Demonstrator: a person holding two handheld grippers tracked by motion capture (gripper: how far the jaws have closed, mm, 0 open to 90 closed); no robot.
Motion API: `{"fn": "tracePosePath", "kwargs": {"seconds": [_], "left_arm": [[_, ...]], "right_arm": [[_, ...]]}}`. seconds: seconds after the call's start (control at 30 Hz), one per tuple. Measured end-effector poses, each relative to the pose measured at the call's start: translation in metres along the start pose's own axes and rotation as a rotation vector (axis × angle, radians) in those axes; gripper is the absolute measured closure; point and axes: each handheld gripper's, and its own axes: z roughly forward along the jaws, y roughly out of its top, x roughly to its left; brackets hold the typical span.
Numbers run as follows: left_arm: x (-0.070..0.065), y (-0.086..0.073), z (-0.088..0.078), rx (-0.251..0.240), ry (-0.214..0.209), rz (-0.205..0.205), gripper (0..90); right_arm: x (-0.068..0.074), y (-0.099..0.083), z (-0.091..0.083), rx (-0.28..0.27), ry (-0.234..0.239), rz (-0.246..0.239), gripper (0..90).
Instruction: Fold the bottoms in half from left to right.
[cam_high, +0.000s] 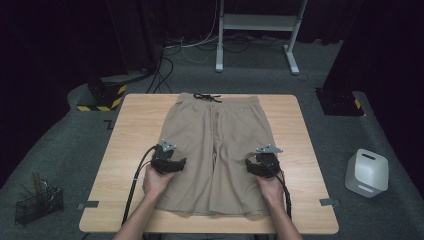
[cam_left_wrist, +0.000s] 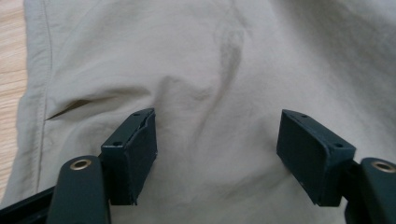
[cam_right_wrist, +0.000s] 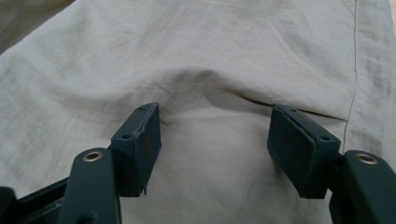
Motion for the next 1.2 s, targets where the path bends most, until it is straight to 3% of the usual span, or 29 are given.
{"fn": "tracePosePath", "kwargs": {"seconds": [0.47, 1.2], "left_arm": [[-0.005, -0.021, -0.017, -0.037, 0.002, -0.001, 28.9], [-0.028, -0.064, -0.056, -0.061, -0.004, -0.008, 29.3]], "right_arm": [[0.005, -0.011, -0.012, 0.005, 0.03, -0.033, 34.6], [0.024, -0.051, -0.049, -0.015, 0.058, -0.059, 35.0]]}}
